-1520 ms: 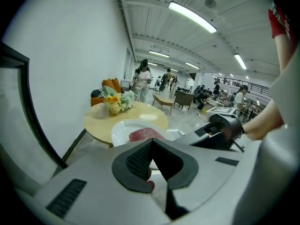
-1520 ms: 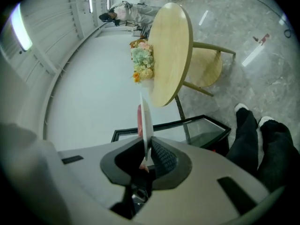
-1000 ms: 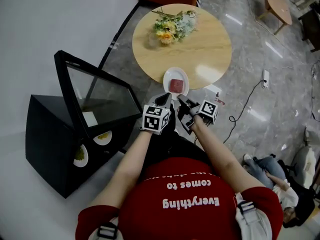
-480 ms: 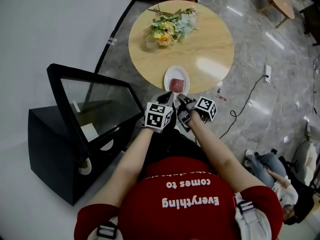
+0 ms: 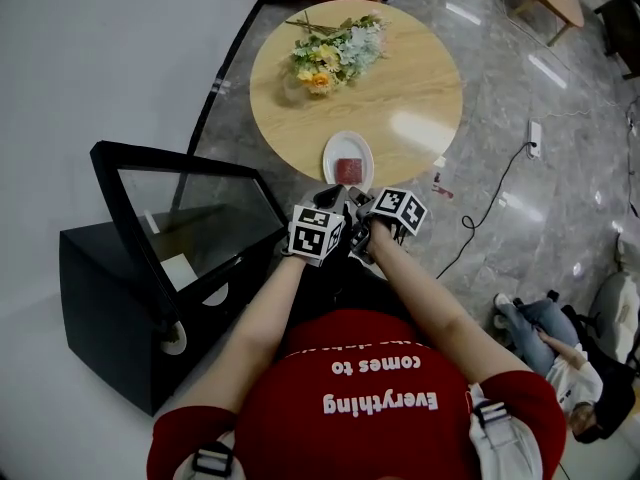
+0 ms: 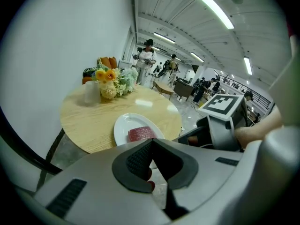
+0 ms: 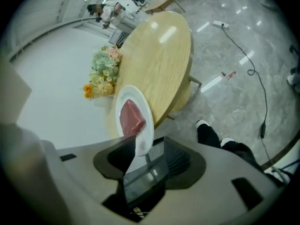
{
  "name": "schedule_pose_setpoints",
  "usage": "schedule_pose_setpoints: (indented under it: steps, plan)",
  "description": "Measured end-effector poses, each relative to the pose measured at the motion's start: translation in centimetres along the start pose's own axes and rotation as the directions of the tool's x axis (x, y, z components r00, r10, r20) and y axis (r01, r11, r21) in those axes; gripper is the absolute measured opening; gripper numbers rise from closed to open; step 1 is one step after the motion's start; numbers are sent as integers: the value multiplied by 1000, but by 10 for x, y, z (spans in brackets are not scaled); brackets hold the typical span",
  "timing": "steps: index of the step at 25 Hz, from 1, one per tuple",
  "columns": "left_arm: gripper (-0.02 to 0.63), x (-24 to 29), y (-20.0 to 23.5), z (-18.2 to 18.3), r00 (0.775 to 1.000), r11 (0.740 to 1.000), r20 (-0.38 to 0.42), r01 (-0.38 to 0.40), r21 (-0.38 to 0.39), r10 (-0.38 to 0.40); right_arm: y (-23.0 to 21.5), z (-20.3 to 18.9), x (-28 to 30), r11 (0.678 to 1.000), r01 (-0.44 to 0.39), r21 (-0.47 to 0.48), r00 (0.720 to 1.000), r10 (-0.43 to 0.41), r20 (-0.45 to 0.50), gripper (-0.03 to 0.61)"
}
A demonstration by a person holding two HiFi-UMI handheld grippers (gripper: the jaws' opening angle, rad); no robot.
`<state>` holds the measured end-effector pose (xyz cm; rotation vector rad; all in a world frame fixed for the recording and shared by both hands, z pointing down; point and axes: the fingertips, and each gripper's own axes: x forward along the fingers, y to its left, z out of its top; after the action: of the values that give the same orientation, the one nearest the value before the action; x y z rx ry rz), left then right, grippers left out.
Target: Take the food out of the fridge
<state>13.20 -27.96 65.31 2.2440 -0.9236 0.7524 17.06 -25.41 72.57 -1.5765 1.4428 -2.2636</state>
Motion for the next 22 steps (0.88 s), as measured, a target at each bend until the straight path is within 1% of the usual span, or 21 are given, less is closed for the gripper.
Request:
schedule_pose_setpoints:
  steps: [3,4,5,6,7,9,12,15,20,22]
  plan:
    - [6,0,-5,2,1000,1000,1,4,16,-4,-11,-9,-14,994,89,-68,996,-90,-10,170]
    - [6,-1,-7,3,1000,1000,1,3,20,-3,-11,-10,-20,992,92,-86,996,-92,7,156]
    - [6,-1,-9,3,1000,1000,3,2,22,-2,-8,-9,-27,992,74,-103,997,-70,38,79]
    - [6,-2,-10,4,1000,1000,4,0,25,0,-3,-8,-33,992,42,-119,997,-34,72,25]
    - [6,-3,-11,5,1000,1000,6,-1,29,1,1,-8,-39,990,9,-137,995,5,99,21]
    - [6,-6,-15,5,1000,999,7,3,39,-3,8,-11,-45,983,-40,-179,992,61,113,11]
    - [6,-13,-22,4,1000,999,14,8,44,-8,16,-15,-51,975,-90,-204,989,112,100,11]
    - [6,-21,-31,4,999,999,33,-5,48,4,25,-15,-61,966,-134,-220,981,161,108,11]
    - [6,-38,-45,-3,996,998,79,-41,43,37,34,-22,-81,940,-198,-277,965,237,115,11]
    - [6,-48,-51,-6,994,997,100,-58,50,53,38,-29,-89,926,-242,-290,954,282,105,11]
